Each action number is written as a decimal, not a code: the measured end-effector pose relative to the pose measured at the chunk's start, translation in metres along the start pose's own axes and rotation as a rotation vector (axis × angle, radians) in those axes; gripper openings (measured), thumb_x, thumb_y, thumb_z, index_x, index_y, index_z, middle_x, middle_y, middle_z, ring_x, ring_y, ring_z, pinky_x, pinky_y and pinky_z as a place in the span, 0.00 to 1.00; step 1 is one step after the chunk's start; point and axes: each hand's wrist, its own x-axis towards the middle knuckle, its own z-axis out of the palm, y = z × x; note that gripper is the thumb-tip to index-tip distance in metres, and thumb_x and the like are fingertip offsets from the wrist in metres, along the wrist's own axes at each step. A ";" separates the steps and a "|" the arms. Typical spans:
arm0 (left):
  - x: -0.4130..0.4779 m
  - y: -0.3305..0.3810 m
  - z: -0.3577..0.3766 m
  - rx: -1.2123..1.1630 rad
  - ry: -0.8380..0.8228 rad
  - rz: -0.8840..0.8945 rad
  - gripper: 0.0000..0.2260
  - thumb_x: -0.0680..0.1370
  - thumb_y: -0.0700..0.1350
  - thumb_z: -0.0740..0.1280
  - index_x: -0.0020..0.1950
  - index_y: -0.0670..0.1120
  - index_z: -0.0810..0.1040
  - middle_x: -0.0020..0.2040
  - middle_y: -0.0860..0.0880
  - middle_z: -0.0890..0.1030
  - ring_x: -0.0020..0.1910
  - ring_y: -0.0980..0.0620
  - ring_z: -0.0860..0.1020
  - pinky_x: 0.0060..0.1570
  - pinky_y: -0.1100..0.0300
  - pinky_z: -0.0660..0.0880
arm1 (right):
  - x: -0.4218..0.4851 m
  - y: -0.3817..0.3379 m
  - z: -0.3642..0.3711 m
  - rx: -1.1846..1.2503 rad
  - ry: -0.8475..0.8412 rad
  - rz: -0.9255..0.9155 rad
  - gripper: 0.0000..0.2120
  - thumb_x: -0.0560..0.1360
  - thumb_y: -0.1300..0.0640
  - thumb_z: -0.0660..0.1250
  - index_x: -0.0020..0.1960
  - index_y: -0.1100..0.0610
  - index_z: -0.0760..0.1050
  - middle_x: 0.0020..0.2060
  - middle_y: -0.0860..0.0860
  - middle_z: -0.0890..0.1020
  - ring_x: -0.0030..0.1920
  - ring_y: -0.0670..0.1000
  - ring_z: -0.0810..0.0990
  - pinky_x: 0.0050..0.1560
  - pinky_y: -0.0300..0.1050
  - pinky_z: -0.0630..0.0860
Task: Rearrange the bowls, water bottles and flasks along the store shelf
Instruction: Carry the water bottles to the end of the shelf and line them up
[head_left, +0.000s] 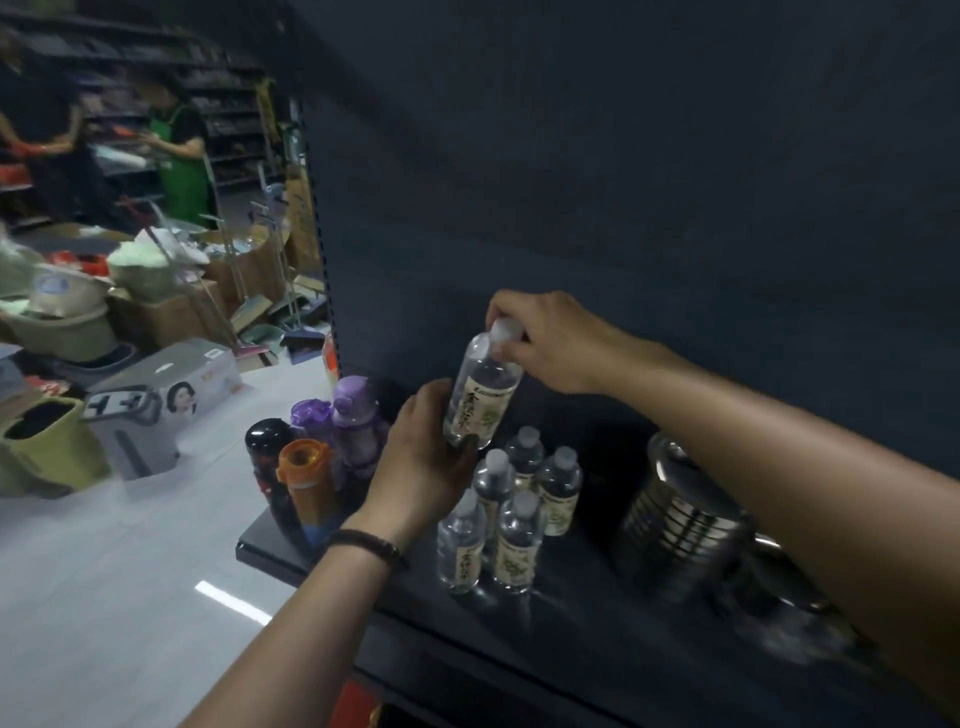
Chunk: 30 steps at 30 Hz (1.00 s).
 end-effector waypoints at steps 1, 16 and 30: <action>-0.002 0.013 0.001 -0.028 -0.002 0.006 0.23 0.74 0.51 0.72 0.68 0.56 0.72 0.63 0.54 0.81 0.64 0.50 0.81 0.61 0.43 0.80 | -0.013 -0.003 -0.012 -0.002 0.014 0.007 0.05 0.80 0.50 0.69 0.55 0.46 0.75 0.50 0.47 0.81 0.49 0.49 0.81 0.46 0.51 0.81; -0.139 0.184 0.101 -0.229 -0.300 0.116 0.19 0.80 0.39 0.67 0.69 0.54 0.73 0.60 0.58 0.83 0.59 0.63 0.82 0.59 0.55 0.83 | -0.281 0.057 -0.093 0.033 0.111 0.205 0.07 0.81 0.42 0.70 0.52 0.42 0.73 0.48 0.46 0.81 0.44 0.49 0.83 0.45 0.56 0.84; -0.342 0.419 0.340 -0.348 -0.886 0.026 0.18 0.82 0.34 0.67 0.68 0.51 0.77 0.59 0.54 0.85 0.58 0.59 0.84 0.52 0.63 0.82 | -0.671 0.224 -0.158 -0.048 0.093 0.620 0.07 0.82 0.45 0.68 0.54 0.43 0.71 0.50 0.49 0.80 0.48 0.52 0.81 0.50 0.57 0.81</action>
